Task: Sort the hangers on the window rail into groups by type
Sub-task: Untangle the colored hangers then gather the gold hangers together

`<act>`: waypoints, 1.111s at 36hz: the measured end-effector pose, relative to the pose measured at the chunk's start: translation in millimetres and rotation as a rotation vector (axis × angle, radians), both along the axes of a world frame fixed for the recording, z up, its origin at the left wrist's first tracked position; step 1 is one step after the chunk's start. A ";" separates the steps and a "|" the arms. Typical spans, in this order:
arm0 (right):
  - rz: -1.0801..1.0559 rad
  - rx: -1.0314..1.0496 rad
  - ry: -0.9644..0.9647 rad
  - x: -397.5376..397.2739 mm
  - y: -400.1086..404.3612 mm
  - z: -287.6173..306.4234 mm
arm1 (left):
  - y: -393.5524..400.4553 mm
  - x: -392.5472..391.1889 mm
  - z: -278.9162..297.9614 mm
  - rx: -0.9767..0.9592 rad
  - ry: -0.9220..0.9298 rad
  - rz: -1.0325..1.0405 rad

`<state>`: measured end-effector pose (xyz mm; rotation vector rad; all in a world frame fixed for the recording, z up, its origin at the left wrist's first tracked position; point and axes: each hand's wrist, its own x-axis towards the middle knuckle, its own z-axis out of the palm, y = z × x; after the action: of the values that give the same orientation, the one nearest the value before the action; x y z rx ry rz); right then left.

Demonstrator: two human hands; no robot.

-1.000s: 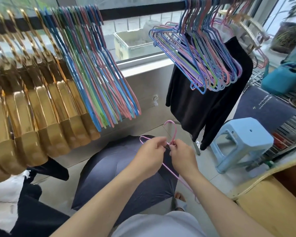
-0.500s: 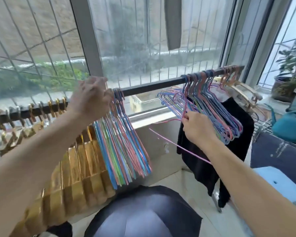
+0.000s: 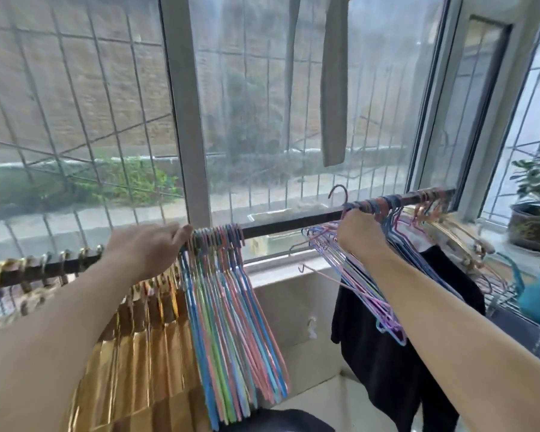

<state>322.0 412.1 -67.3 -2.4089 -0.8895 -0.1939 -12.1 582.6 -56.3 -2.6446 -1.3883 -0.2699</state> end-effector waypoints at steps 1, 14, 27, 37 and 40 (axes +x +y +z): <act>-0.004 -0.013 0.013 2.0 3.0 -2.2 | 2.6 0.2 -0.8 0.006 -0.005 -0.004; -0.052 -0.114 0.093 34.3 8.1 -30.9 | 11.2 4.6 0.0 0.030 0.001 -0.012; -0.080 -0.309 -0.123 25.3 -1.9 -20.5 | 13.0 5.0 0.8 0.011 0.015 -0.019; 0.028 -0.167 -0.148 0.5 -0.4 -1.9 | 14.2 6.1 -0.2 0.011 0.006 -0.035; 0.159 -0.119 -0.075 -21.7 5.0 0.3 | 15.0 6.5 -0.7 0.032 0.017 -0.016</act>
<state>300.3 417.2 -67.0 -2.4385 -1.1515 -0.1755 -5.6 597.5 -56.9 -2.6272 -1.3466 -0.2694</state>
